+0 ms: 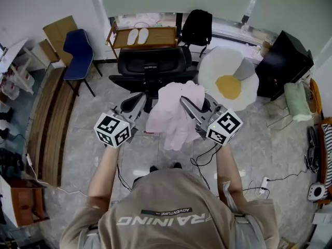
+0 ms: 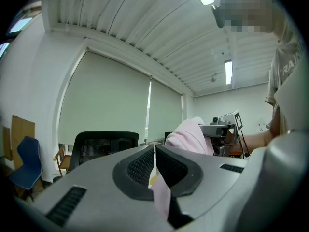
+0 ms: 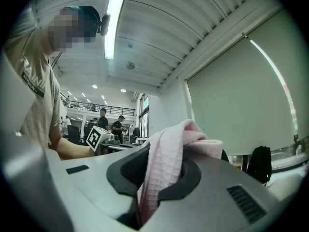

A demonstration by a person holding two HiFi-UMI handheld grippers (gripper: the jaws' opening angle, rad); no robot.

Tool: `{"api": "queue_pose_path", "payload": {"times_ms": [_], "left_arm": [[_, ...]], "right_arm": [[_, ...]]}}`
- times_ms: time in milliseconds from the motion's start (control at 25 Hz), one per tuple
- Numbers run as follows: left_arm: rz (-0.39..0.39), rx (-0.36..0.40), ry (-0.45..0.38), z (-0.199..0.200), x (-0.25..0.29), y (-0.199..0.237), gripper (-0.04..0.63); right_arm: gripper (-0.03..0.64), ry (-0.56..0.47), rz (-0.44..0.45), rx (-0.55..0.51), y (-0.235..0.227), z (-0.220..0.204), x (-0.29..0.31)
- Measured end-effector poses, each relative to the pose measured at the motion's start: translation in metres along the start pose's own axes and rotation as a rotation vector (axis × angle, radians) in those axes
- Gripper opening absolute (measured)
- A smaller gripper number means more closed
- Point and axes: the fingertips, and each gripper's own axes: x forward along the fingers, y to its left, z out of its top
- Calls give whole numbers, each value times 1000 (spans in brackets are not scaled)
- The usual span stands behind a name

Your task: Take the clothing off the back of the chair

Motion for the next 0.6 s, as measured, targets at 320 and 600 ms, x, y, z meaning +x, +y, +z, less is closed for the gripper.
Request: {"api": "queue_pose_path", "payload": {"times_ms": [320, 600], "left_arm": [[-2, -7, -7, -1, 0, 6, 21], [-13, -7, -6, -4, 5, 7, 21]], "right_arm": [[57, -1, -21, 9, -3, -5, -2], [57, 3, -28, -2, -5, -5, -2]]}}
